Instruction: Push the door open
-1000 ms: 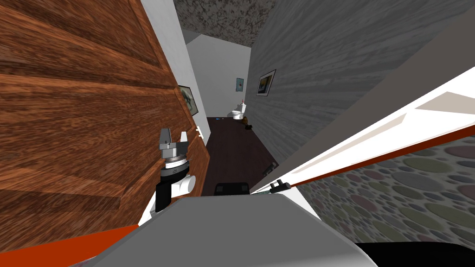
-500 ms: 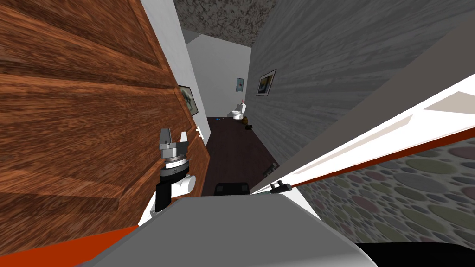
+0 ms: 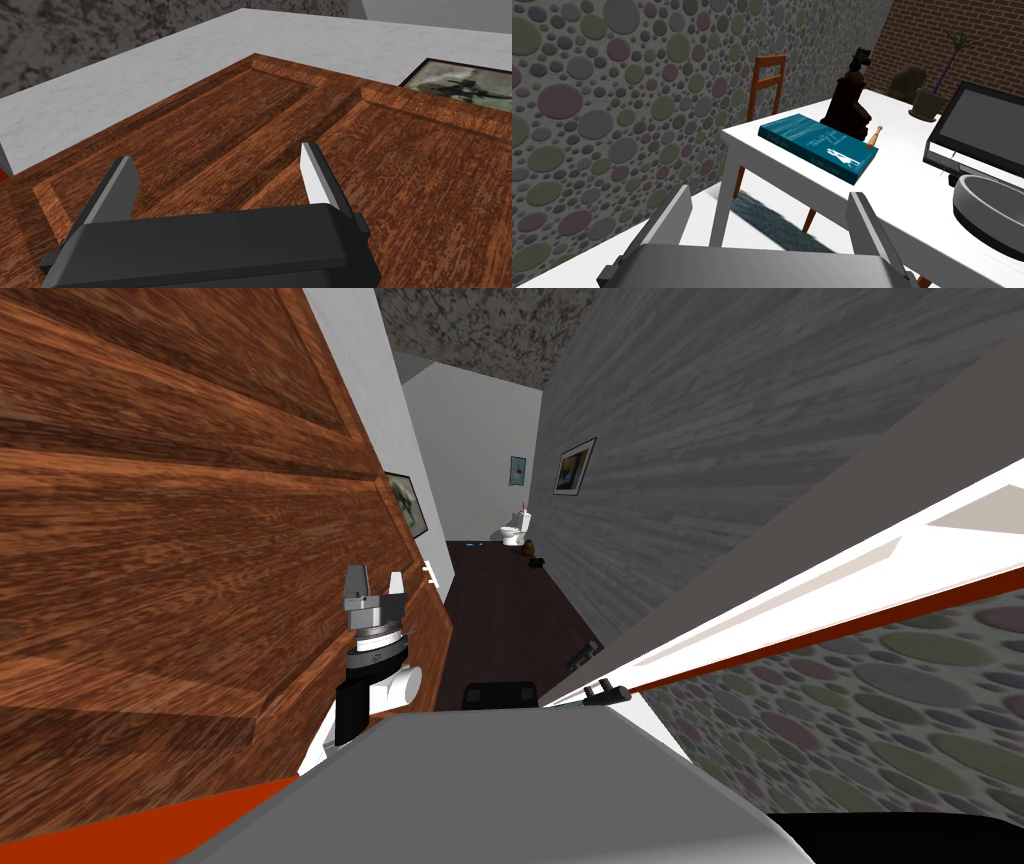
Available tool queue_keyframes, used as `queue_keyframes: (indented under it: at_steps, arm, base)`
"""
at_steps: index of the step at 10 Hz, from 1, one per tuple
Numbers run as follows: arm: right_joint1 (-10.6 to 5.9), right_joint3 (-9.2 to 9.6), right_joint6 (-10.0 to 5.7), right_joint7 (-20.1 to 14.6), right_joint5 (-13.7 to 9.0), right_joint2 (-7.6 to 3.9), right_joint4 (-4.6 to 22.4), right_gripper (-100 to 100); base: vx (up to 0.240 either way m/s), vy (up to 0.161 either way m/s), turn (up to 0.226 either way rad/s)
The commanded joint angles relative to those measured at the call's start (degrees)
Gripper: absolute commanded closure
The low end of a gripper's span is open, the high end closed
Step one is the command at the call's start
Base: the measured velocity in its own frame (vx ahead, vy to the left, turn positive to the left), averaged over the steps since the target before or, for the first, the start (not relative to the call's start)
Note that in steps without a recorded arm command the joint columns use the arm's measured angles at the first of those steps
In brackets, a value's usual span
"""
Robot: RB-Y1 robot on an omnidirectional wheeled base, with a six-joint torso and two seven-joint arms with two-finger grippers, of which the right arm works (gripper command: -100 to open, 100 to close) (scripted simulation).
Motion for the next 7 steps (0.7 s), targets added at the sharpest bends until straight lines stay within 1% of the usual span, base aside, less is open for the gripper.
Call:
queue_keyframes:
  at_steps: [1, 2, 3, 4, 5, 6, 7]
  arm:
    - [-0.33, -0.47, -0.09, -0.96, -1.84, -0.24, 0.31, -100]
    - [-0.64, -1.30, -0.34, -2.85, -4.09, -0.19, 0.49, -100]
    - [-0.64, -1.30, -0.34, -2.85, -4.64, -0.19, 0.49, -100]
    - [-0.95, -2.12, -0.58, -4.75, -6.83, -0.15, 0.68, -100]
    - [-0.95, -2.12, -0.58, -4.75, -7.44, -0.15, 0.68, -100]
    - [-1.27, -2.95, -0.82, -6.65, -9.66, -0.10, 0.86, -100]
    - [-1.27, -2.95, -0.82, -6.65, -10.23, -0.10, 0.86, -100]
  base:
    - [0.009, 0.002, 0.001]
    - [0.009, 0.002, 0.006]
    - [0.007, 0.001, 0.002]
    - [0.009, 0.000, 0.006]
    - [0.008, 0.000, 0.003]
    - [0.009, 0.001, 0.004]
    - [0.007, 0.001, 0.002]
